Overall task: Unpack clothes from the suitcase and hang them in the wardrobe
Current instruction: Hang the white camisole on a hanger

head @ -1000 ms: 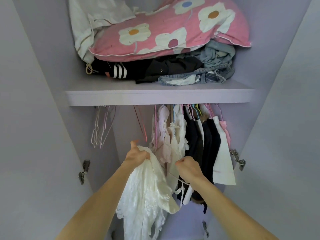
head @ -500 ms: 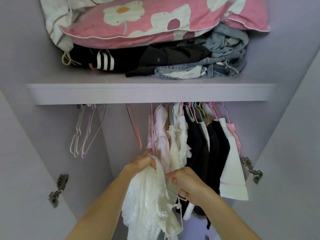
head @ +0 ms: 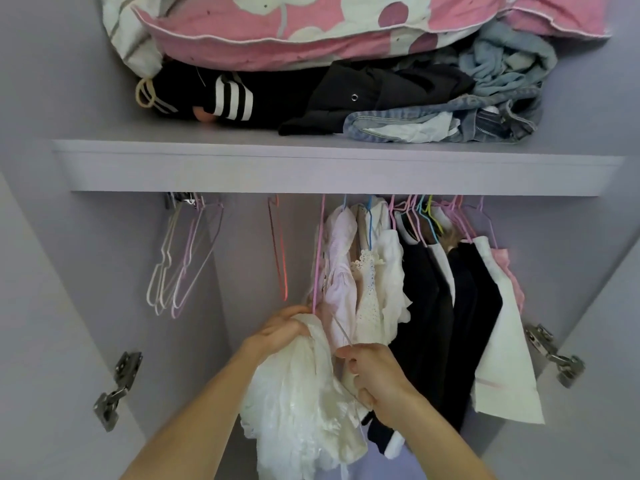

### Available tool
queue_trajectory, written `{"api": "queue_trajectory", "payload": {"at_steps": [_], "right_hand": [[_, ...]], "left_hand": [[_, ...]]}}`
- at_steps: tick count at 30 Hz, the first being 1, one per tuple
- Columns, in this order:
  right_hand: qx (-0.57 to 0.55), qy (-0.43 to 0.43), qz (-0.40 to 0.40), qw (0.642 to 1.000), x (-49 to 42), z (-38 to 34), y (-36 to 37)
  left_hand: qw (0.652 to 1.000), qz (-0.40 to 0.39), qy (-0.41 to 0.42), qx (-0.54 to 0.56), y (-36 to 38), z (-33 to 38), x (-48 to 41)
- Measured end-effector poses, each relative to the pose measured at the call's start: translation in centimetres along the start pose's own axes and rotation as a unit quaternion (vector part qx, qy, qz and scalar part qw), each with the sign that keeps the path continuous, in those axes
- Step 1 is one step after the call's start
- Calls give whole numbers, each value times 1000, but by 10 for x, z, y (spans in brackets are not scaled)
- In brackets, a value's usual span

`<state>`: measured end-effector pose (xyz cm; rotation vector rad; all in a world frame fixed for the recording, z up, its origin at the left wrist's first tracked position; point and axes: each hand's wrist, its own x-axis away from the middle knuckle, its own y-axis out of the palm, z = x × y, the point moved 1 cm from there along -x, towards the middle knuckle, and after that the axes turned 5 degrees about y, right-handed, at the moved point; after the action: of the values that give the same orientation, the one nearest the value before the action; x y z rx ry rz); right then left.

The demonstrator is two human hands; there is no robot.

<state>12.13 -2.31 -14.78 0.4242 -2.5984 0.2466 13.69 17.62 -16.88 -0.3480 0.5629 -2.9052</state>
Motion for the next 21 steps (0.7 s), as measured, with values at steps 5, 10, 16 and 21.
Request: {"api": "queue_trajectory", "payload": {"at_steps": [5,10,16,21], "right_hand": [[102,-31,64,992,11,49,15],[141,-66,81,984,36,68,18],[169,-75,43,982,68,48,23],[184,-39,-5,982,76,30,34]], "left_hand": [[999,50,13,9,-6,-21,8],[991,128,6,50,-11,-37,27],[993,115,-35,-6,-19,-36,47],[990,126,-38,-50,-30,-23,48]]}}
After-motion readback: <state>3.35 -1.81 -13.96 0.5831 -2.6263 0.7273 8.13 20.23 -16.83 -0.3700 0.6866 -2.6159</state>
